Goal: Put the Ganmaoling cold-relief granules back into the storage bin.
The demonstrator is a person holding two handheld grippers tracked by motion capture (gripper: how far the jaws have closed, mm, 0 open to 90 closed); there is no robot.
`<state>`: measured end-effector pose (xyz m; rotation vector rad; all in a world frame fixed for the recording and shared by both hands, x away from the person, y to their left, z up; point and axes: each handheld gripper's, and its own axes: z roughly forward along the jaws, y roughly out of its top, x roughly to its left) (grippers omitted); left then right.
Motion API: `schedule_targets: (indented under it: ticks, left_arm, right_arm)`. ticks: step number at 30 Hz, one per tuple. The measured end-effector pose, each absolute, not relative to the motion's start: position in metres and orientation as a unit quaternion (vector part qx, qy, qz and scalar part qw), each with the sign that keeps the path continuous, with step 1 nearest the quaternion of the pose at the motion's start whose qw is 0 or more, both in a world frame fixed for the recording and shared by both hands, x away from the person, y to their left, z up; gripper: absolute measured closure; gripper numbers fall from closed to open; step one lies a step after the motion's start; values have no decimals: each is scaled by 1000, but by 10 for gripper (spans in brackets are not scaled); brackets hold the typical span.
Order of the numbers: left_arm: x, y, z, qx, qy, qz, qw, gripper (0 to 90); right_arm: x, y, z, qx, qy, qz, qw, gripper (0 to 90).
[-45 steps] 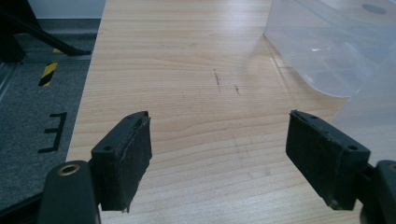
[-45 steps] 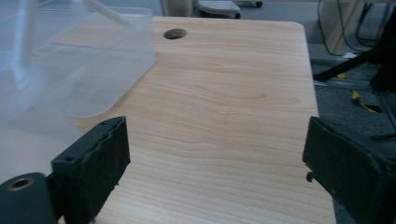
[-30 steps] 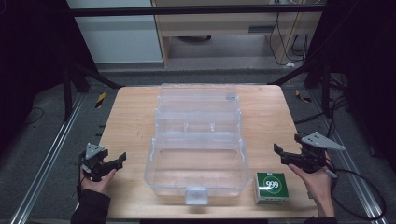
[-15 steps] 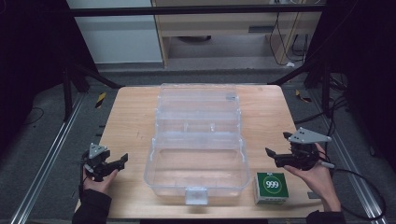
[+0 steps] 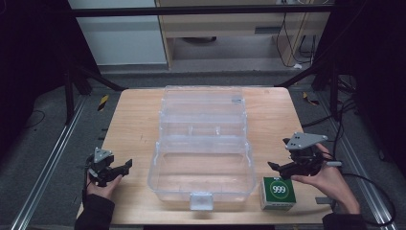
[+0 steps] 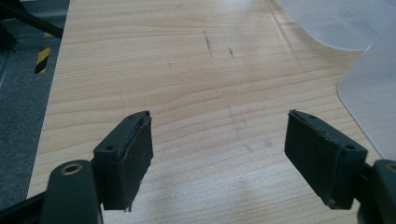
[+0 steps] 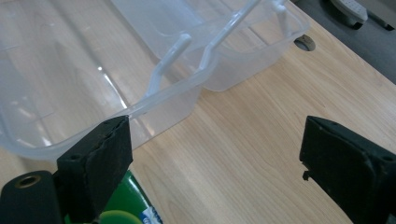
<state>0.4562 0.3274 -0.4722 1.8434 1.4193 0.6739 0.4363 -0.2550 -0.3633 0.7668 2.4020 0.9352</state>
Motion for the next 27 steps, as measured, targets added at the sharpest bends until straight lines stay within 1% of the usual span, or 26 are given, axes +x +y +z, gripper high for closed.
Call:
schedule_targets:
  ticks: [6,7,10,24,27]
  left_arm:
    - [457,327,-473,715,547,259,349,231]
    - [457,327,-473,716,547,259,349,231]
    - [457,326,-474,717,546,259,348,231]
    - [457,325,-475,720,545,256,345,233]
    - [457,325,-475,720,545,256,345,233]
  right_arm:
    - [430,-250,-358,253,887,323,212,62]
    - [427,-248,-357,243,894,316,204,57]
    - [425,-246,-358,229,902,307,198,53]
    - [413,-239,-370,178,939,248,156,32]
    - [412,-239,-373,174,942,241,154,32]
